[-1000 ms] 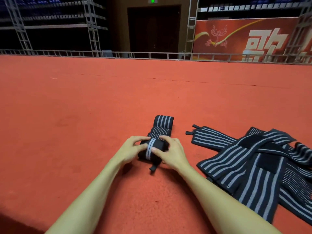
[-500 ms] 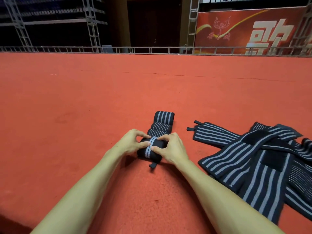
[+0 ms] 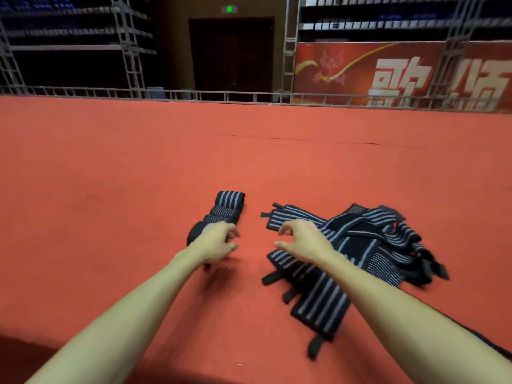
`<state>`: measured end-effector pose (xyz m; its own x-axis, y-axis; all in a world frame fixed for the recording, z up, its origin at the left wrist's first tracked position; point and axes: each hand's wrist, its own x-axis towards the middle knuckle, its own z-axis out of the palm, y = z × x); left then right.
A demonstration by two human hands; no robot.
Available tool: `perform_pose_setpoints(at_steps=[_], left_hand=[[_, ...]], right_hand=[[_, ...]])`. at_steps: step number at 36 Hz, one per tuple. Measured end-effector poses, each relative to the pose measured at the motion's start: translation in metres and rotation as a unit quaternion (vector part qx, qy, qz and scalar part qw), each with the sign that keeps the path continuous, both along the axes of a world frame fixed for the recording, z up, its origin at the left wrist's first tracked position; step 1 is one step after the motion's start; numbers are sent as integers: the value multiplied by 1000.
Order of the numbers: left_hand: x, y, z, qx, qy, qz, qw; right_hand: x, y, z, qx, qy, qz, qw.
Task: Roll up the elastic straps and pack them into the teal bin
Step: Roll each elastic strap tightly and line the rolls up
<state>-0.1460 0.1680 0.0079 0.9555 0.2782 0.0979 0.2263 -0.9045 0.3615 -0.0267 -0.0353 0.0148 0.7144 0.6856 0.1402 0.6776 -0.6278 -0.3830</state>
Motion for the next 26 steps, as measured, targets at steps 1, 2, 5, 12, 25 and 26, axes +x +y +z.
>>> perform_pose_setpoints(at_steps=[1,2,5,12,25,26], left_hand=[[0,-16,0,-15,8,-20,1000],[0,-33,-1,-28,14,-38,999],[3,-80,-8,-45,0,-85,995],[14,-144,-22,-54,47,-119,990],[19,-175,-41,-46,67,-48,996],[18,-175,-41,-55,66,-45,995]], right_hand=[[3,-16,1,-11,-2,-7,1000],[5,-32,2,-20,-4,-12,1000],[12,-73,0,-47,-8,-25,999],[10,-129,-10,-101,-20,-30,994],[4,-154,-31,-66,-12,-24,997],[4,-155,-32,-65,-10,-24,998]])
